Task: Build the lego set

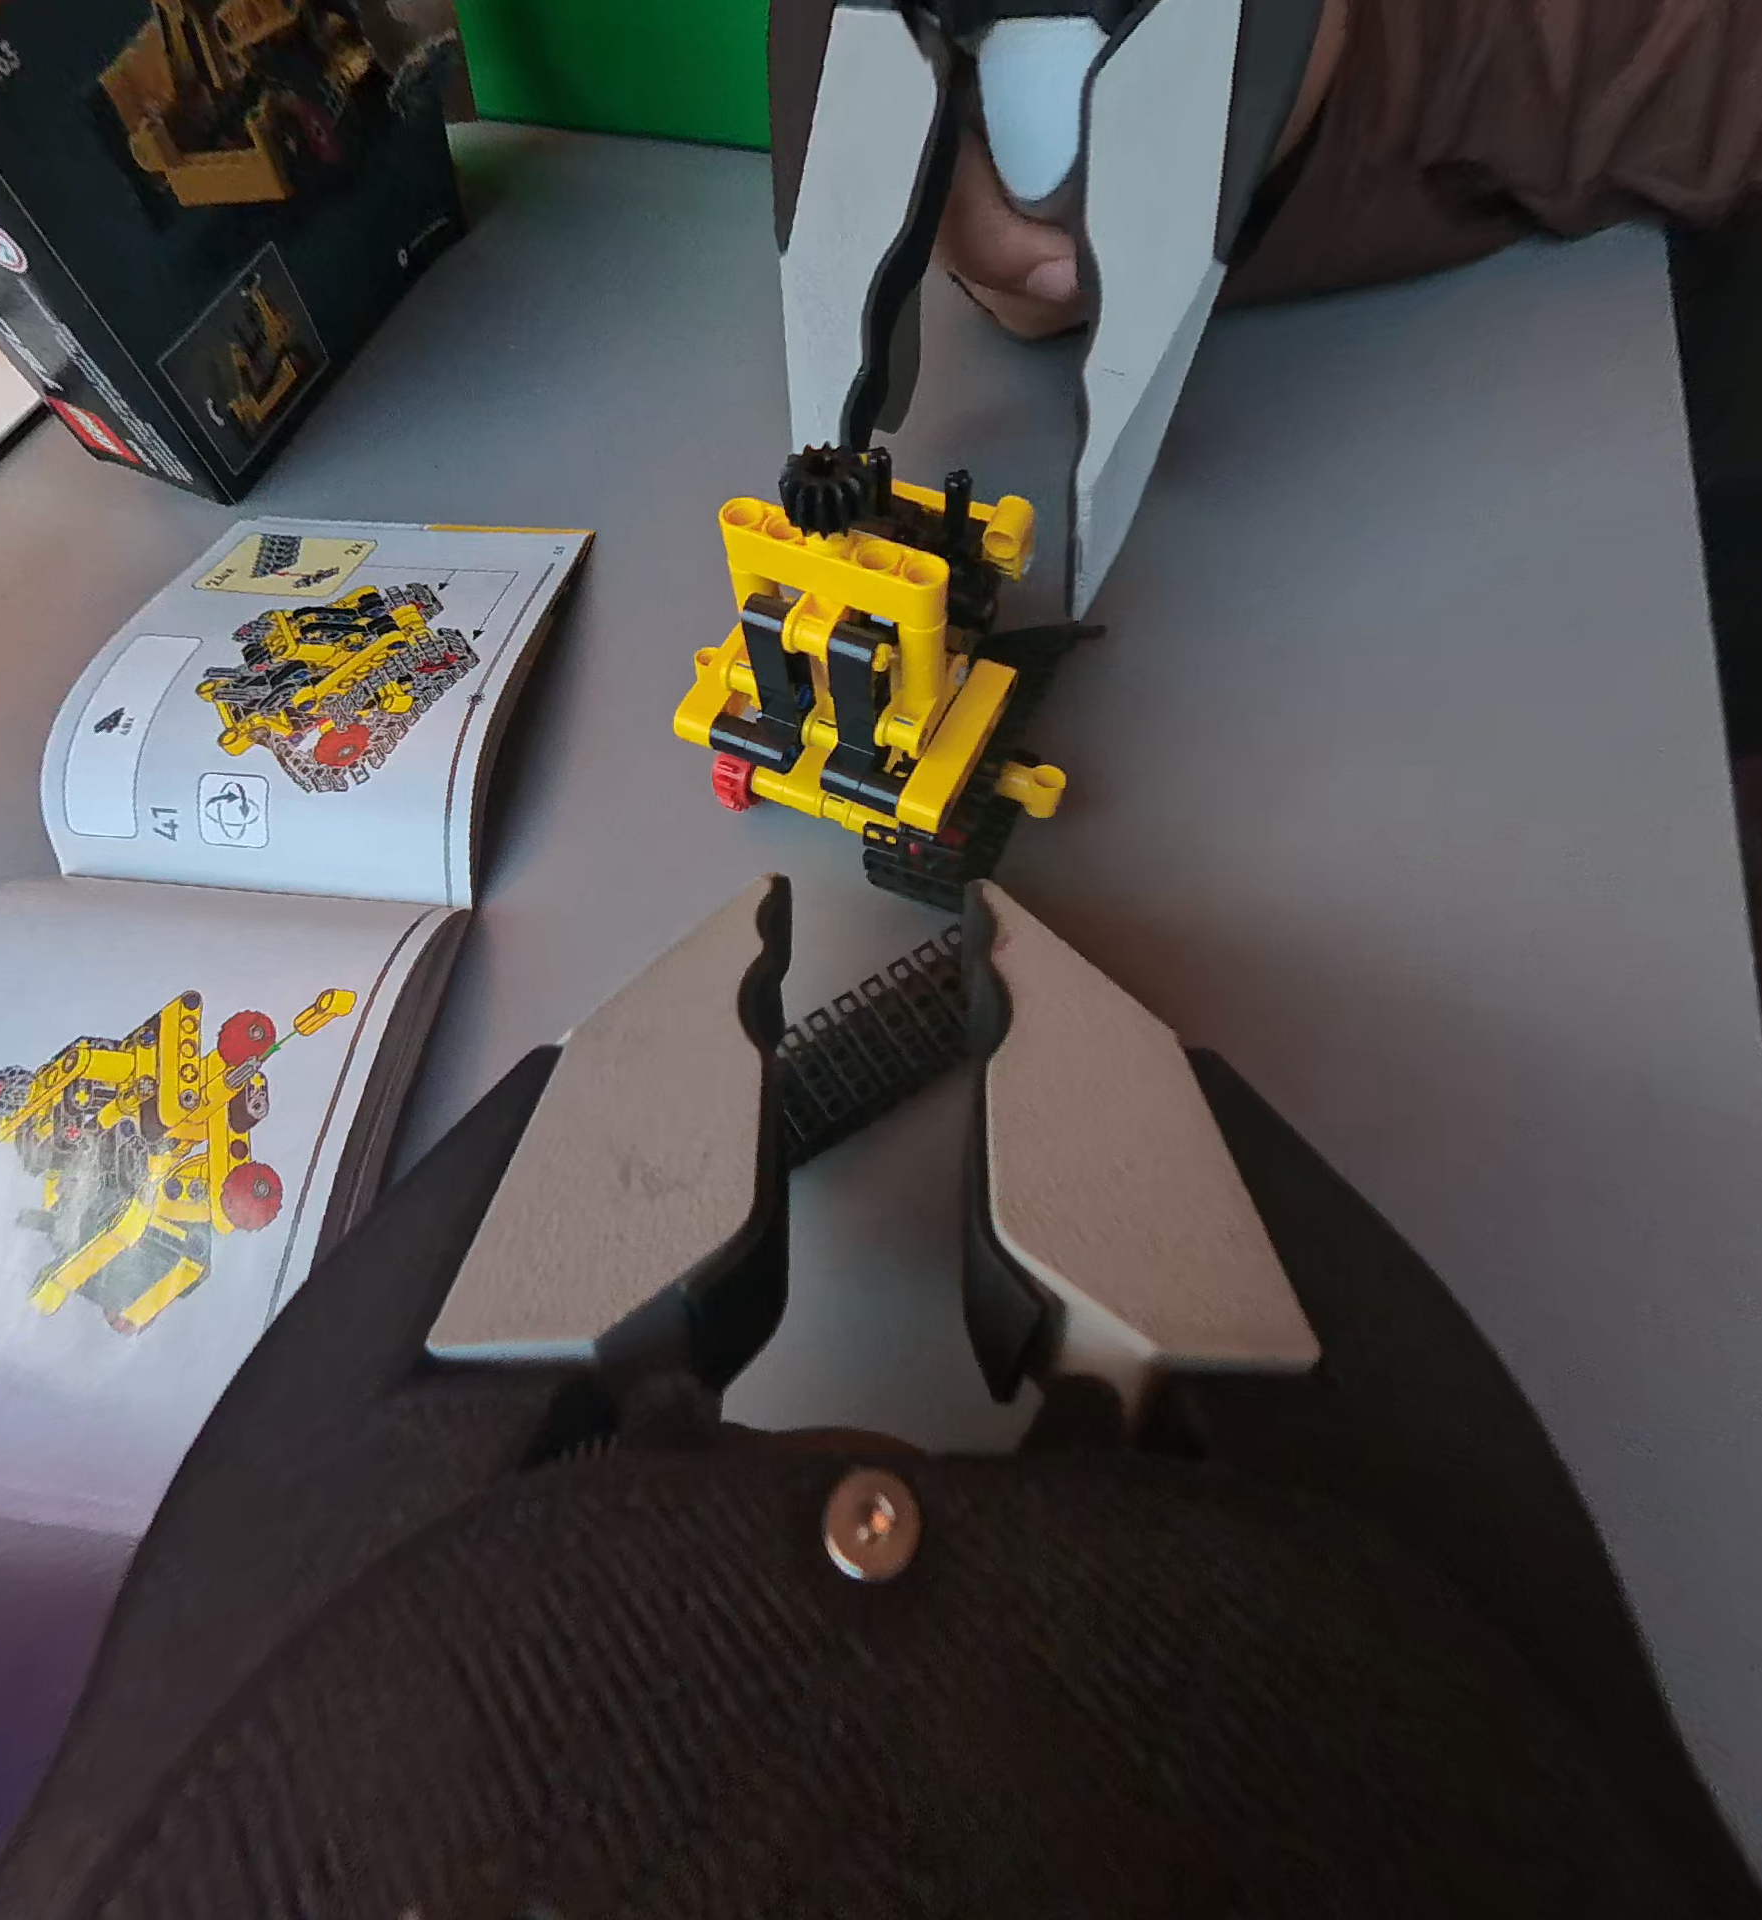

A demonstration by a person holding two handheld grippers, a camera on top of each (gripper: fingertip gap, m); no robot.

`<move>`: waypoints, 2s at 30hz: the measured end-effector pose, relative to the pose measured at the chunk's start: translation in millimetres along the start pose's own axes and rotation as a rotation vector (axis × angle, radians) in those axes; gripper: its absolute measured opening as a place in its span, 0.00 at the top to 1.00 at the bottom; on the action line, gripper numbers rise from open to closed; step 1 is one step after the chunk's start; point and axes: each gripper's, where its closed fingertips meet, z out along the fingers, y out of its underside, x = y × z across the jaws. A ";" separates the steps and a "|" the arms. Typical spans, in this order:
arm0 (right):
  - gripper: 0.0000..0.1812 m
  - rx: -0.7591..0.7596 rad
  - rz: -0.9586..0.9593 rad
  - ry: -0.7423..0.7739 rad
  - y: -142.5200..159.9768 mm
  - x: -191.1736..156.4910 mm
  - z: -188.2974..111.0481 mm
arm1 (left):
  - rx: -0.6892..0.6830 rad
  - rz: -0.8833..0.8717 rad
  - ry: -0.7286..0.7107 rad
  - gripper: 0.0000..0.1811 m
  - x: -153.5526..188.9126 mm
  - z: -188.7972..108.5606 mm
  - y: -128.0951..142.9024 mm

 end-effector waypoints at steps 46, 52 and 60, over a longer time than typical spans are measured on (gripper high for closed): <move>0.76 -0.018 0.004 0.073 -38.1 14.7 41.8 | -0.041 -0.161 -0.033 0.85 -24.3 -12.5 18.2; 0.76 -0.027 -0.024 0.095 -39.1 15.8 41.1 | -0.061 -0.159 -0.013 0.92 -21.5 -11.1 20.9; 0.76 -0.019 0.011 0.102 -26.3 15.4 24.6 | -0.132 -0.125 -0.010 0.95 -16.3 6.8 21.3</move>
